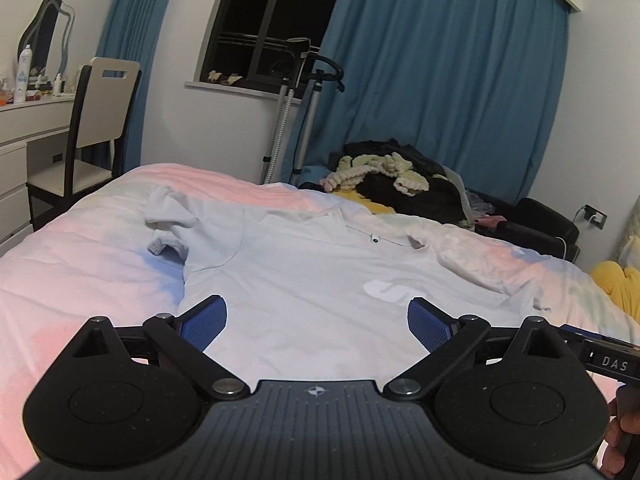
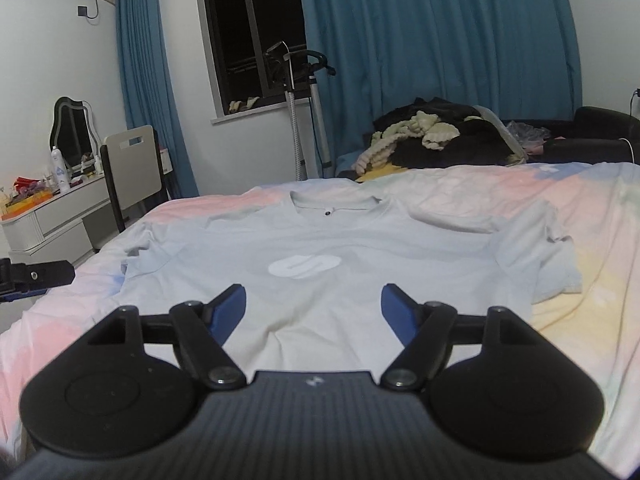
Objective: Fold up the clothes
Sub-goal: 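Move the open left gripper toward the shirt sleeve nearest it, then grasp the sleeve with the left gripper and fold it across the shirt body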
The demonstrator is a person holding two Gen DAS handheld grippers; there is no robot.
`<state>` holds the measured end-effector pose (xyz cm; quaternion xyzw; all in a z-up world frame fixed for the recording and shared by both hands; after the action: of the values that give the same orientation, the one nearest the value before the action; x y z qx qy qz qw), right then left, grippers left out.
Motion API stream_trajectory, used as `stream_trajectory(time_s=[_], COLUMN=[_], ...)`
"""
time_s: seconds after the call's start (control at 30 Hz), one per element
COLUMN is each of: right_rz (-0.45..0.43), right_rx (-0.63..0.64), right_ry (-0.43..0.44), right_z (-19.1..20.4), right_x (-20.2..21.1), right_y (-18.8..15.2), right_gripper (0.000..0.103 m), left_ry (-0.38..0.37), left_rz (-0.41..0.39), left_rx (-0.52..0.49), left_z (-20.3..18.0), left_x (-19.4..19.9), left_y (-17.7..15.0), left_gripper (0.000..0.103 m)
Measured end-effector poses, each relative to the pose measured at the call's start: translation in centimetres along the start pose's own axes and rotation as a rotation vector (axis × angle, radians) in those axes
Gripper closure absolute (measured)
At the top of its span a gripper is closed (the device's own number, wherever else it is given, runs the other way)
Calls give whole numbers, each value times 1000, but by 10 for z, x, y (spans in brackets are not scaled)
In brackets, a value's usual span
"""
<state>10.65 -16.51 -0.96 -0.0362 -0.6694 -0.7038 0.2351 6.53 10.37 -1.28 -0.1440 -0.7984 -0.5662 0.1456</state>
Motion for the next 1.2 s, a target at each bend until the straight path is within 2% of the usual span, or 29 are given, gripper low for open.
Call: stream_trajectory(time_s=[0.2,0.27,0.47,0.53,0.67,0.73,0.83,0.93,0.97,1.03,1.2], right_rz=[-10,-18,10,19,24,32,54,74,77,86,110], right_rx=[-33,-36,-51,-69,-117,-137,-176,-229,-240,-264,-328], right_ry=[-10,-23,-13,-11,-4,-3,-20,-28,-33,-36,-39], right_z=[-7,-9,-14,-18,-26,-31,-43,-55,-59,-65,-76], right_x=[0,0,-6,-9,-18,-25,-38,-50,-53,-60,-68], right_y=[0,0,-8,-11,-14,-16,-22,-27,-28,-32,-37], right_gripper=[15,7,5,0,0,0,0,0,0,0,0], left_ry=[31,33,12,27,60,101,143,91,86,116,227], left_rz=[20,33,96,111,128,136,168,165,166,162,100], left_rx=[34,37,116,178,300,360,507,672,669,587,493], left_z=[13,15,37,54,98,123,159,179,179,175,173], left_x=[-11,-16,-52,-74,-129,-157,-197,-225,-232,-246,-267], left_y=[2,5,34,45,62,65,63,63,65,69,87], left_gripper=[5,5,4,4,4,4,4,3,3,2,4])
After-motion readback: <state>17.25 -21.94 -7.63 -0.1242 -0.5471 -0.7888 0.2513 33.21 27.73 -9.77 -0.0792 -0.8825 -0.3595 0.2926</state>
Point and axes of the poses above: each gripper's, at about its wrist camera, not at the fingertips, and x roughly against the way its jaws point, z to its left, y to its top, the point moved 5 cm from there along -x, roughly the way its jaws point, and after that the axes turned 6 degrees about x, right-handed, at the moved point
